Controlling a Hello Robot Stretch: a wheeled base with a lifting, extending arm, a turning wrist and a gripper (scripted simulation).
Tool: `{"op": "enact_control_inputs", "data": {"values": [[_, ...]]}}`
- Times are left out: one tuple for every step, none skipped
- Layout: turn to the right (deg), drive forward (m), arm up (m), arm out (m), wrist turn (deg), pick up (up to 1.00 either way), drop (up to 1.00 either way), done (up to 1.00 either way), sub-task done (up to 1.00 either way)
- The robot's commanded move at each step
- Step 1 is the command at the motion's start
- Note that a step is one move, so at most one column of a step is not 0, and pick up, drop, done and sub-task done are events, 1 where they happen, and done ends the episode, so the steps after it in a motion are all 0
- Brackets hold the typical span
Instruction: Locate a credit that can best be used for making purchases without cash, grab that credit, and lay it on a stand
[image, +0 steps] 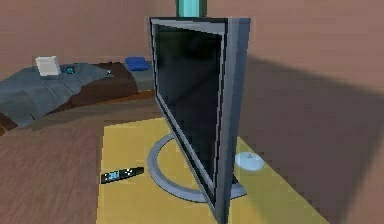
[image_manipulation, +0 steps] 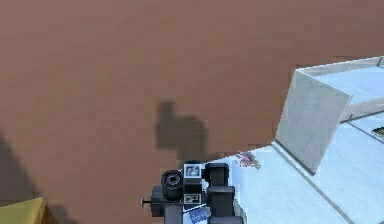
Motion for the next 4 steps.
{"op": "enact_control_inputs", "data": {"values": [[0.0, 0.00, 0.00, 0.00, 45.0, 0.00, 0.00, 0.00, 0.00], [0.0, 0.00, 0.00, 0.00, 45.0, 0.00, 0.00, 0.00, 0.00], [0.0, 0.00, 0.00, 0.00, 45.0, 0.00, 0.00, 0.00, 0.00], [0.0, 0.00, 0.00, 0.00, 45.0, 0.00, 0.00, 0.00, 0.00]]}}
